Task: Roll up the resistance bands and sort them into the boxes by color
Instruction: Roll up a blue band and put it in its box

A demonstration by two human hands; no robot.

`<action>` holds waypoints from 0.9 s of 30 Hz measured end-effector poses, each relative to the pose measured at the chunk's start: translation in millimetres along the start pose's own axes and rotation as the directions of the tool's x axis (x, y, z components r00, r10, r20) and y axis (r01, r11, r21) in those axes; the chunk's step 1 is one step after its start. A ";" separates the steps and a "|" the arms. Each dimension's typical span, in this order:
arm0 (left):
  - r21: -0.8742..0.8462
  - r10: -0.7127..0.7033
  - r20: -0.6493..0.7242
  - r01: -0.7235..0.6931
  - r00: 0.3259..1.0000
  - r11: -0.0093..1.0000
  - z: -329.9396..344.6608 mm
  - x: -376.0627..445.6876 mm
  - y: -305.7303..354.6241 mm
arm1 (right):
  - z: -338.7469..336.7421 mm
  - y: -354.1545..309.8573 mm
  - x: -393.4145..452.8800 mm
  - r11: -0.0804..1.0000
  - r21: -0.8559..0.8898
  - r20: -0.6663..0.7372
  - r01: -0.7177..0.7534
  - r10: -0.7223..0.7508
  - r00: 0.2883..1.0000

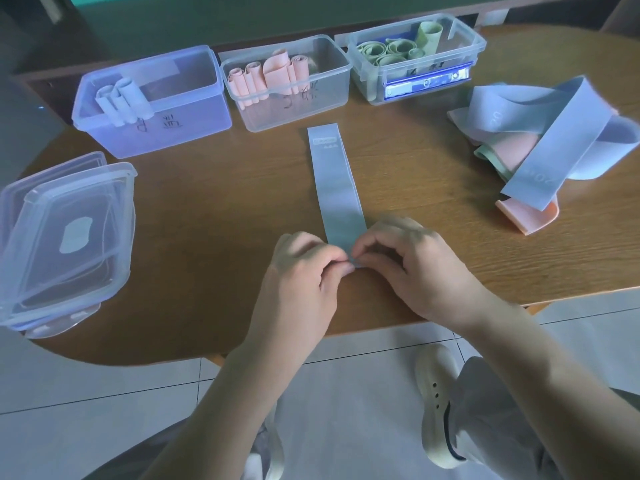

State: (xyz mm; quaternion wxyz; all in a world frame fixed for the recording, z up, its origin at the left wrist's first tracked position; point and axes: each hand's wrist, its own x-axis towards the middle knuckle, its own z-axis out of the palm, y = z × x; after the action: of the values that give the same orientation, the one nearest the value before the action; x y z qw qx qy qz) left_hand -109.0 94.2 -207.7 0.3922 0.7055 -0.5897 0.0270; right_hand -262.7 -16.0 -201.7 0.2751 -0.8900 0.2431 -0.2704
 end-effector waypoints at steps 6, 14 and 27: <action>-0.003 -0.035 -0.001 0.035 0.999 0.999 5.5 6.1 -5.5 | -1.5 7.5 -0.1 0.999 -0.033 -0.005 0.028 -0.028 1.000; -0.040 0.030 -0.009 -0.031 1.000 0.999 2.0 9.0 -1.4 | 2.0 3.4 4.3 0.998 -0.029 -0.063 -0.059 0.057 0.996; -0.054 -0.026 0.016 0.027 1.000 0.998 4.2 14.3 -5.9 | -0.5 8.5 8.3 1.000 -0.003 -0.019 0.022 -0.022 1.000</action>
State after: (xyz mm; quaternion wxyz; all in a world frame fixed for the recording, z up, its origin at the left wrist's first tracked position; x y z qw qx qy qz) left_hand -101.4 80.2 -206.5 0.4070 0.7026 -0.5837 0.0001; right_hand -259.3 -27.1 -203.7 0.2684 -0.8904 0.2365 -0.2816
